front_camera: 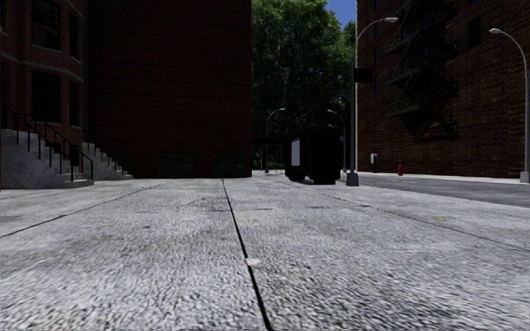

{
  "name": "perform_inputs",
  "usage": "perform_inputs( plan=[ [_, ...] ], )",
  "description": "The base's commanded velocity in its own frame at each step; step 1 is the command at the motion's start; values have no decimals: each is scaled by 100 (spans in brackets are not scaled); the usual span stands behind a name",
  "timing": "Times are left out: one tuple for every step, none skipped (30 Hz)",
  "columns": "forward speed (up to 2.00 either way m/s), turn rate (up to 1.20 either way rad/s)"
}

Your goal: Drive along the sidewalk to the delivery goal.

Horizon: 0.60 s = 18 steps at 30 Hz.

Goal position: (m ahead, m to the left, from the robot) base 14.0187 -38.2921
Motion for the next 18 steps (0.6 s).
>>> perform_inputs(
  plan=[
    [200,0],
    [200,0],
    [200,0],
    [200,0],
    [200,0],
    [200,0],
    [200,0],
    [200,0],
    [200,0],
    [200,0],
    [200,0],
    [200,0],
    [200,0],
    [200,0],
    [200,0],
    [200,0],
    [200,0],
    [200,0]
  ],
)
